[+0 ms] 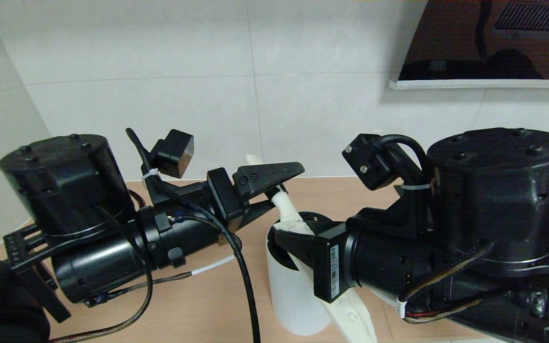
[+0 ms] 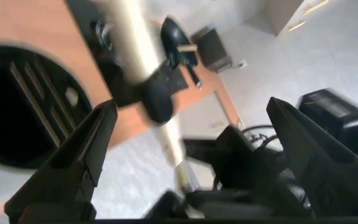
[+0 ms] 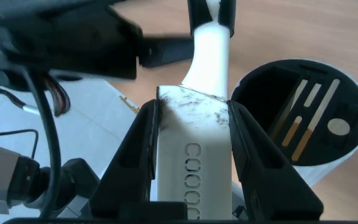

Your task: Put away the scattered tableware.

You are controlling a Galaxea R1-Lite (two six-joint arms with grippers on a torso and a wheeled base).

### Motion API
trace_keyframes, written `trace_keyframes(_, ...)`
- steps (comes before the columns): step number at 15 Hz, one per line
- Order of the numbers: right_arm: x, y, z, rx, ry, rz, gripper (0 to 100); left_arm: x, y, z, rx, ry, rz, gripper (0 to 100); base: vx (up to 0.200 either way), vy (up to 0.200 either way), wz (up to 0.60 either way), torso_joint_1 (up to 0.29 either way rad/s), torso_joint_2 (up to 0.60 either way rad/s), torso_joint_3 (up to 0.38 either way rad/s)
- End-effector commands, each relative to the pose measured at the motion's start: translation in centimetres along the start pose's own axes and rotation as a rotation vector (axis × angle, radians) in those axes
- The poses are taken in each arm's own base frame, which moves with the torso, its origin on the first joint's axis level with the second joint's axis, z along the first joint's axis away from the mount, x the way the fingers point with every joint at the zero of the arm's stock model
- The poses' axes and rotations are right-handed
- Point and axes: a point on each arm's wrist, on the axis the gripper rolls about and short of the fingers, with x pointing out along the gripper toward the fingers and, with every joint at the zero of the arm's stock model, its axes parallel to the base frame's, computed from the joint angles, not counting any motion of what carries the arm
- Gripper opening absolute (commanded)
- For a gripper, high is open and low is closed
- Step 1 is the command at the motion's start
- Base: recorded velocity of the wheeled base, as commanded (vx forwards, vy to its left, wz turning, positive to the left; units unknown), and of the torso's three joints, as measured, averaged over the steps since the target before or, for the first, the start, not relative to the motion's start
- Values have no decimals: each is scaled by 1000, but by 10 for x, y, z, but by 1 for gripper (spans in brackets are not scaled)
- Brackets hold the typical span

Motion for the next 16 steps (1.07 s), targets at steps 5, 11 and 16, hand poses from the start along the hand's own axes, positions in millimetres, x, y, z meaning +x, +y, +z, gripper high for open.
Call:
trace_keyframes(5,2,0,-2,-1,8,-3,0,6,6,-5,6,8,24,100,0,0,0,0,0,0)
trace_keyframes(11,2,0,-2,0,6,-3,0,6,5,-4,6,5,21,0,0,0,0,0,0,0)
trace_keyframes(16,1,0,-2,0,6,-3,0,6,5,-4,4,5,21,0,0,0,0,0,0,0)
